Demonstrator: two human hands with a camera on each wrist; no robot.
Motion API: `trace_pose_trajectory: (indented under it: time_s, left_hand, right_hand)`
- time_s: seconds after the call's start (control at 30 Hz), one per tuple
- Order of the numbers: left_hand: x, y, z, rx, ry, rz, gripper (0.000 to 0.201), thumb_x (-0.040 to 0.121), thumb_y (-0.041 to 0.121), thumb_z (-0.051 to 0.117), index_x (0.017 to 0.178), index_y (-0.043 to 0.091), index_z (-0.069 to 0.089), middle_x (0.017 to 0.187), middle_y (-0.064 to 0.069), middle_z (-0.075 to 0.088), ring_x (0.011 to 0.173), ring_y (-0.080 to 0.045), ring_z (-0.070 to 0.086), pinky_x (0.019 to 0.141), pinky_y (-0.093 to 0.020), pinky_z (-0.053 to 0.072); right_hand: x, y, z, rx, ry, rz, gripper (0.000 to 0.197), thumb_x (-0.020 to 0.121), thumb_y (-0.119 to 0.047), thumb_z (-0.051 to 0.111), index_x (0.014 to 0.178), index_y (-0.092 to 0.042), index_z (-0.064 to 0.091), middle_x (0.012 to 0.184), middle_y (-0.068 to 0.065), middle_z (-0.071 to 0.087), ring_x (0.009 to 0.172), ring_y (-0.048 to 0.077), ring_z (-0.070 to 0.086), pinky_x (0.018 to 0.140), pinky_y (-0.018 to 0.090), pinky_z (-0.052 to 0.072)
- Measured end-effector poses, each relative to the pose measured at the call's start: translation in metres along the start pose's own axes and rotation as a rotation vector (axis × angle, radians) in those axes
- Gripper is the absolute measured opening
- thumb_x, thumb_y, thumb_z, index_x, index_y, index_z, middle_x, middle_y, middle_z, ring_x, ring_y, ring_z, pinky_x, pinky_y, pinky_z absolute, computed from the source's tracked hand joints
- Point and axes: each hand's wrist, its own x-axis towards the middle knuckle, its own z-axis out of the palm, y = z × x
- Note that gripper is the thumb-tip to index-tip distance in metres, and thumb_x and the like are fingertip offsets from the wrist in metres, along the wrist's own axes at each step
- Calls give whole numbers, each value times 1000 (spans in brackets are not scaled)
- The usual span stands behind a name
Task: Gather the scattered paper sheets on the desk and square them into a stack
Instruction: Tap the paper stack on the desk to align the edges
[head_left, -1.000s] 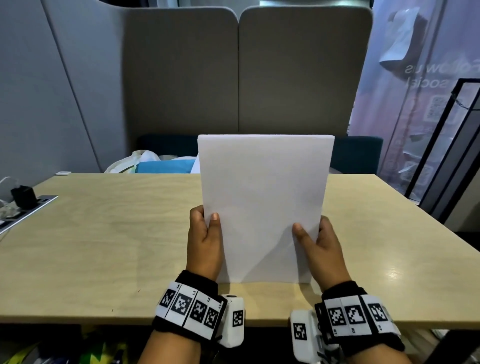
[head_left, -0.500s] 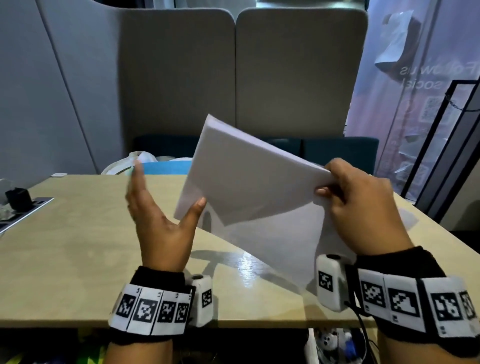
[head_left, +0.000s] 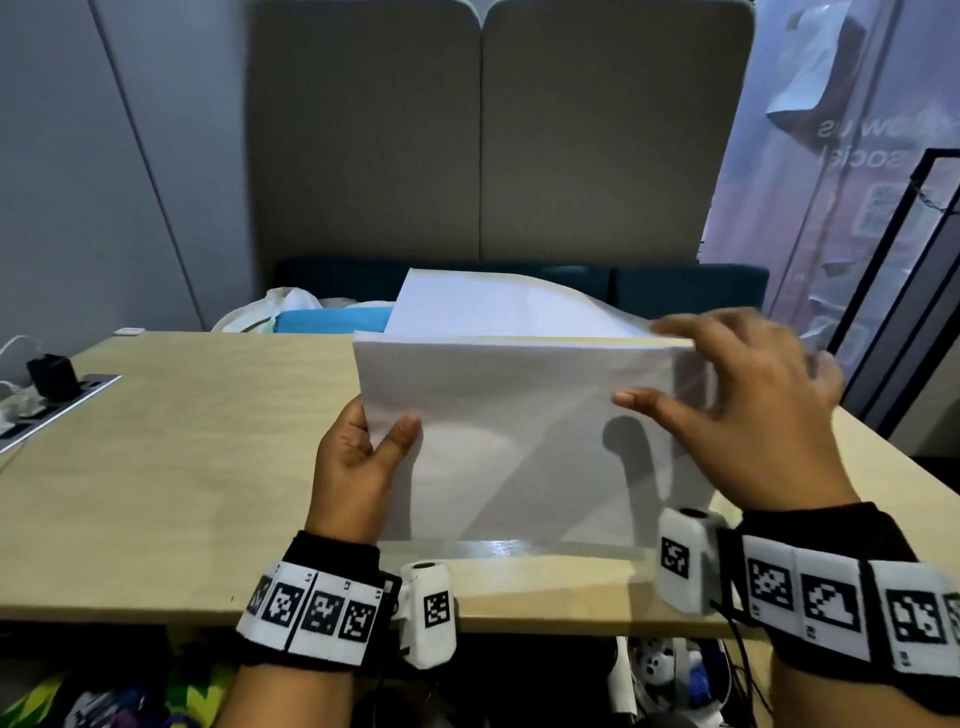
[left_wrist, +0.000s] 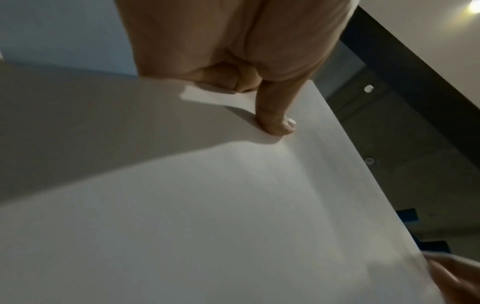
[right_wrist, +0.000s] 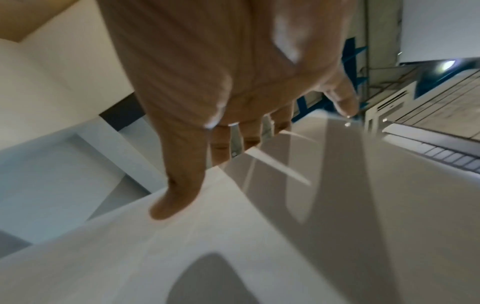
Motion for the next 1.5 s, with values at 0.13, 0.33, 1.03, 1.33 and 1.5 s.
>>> trace_pose_trajectory:
  time_s: [0.13,0.33,1.03,1.33,1.5]
  left_hand:
    - [-2,3,-8,-6,64,-18,30,83,14,61,112,23,61,110,1,71,106,-19,65,98,-38,50]
    - [0,-7,-4,88,71,-20,30,93,8,54,120,20,56,114,-1,68,107,-14,64,99,-38,49]
    - [3,-20,-15,124,52,-82,36,92,6,55,120,25,44,114,2,62,101,-11,60,90,-34,51]
    - [1,-8,-13,391,8,163,72,92,8,57,129,60,24,135,7,41,117,-1,50,92,-19,50]
    - [3,-6,-17,509,6,235,51,94,15,55,126,52,40,127,29,41,124,-20,47,101,-52,46]
  right_hand:
    - [-5,33,21,533,-80,260,115,49,-52,80,145,-41,18,147,-1,35,134,19,37,109,47,35]
    - [-23,46,78,1126,-76,448,24,83,-7,67,100,-24,62,89,-10,73,88,13,68,66,17,56]
    - [-27,42,99,1233,40,334,26,90,-5,59,110,-23,57,102,-5,67,92,11,65,73,20,52]
    - [-34,33,95,731,176,-18,50,94,-24,50,133,-52,35,118,-14,29,109,-22,35,95,9,33]
    - [-35,27,95,681,250,-49,39,95,-21,51,124,-47,47,117,-5,29,106,-22,36,90,-3,32]
